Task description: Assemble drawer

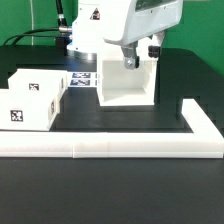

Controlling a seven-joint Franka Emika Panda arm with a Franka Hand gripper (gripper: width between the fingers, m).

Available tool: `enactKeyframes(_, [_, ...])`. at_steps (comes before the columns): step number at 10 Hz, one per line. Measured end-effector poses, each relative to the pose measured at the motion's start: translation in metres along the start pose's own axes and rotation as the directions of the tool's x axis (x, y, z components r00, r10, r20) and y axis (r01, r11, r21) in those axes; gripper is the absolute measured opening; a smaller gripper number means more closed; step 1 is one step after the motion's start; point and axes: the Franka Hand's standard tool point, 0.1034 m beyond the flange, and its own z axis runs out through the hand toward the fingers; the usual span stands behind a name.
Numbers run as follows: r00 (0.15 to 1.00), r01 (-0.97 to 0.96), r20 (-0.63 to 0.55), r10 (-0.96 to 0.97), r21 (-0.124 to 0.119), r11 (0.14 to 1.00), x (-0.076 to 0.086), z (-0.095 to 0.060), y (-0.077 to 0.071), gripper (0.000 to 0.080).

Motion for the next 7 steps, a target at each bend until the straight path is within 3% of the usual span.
enactKeyframes(6, [1.0,-0.001,0.0,0.001,0.0,1.0,-0.0001,0.0001,-0.0001,0.065])
enactKeyframes(7, [0.995,-0.094,-0.022,0.094,-0.019,0.995,-0.0029,-0.0034,-0.0061,0.065])
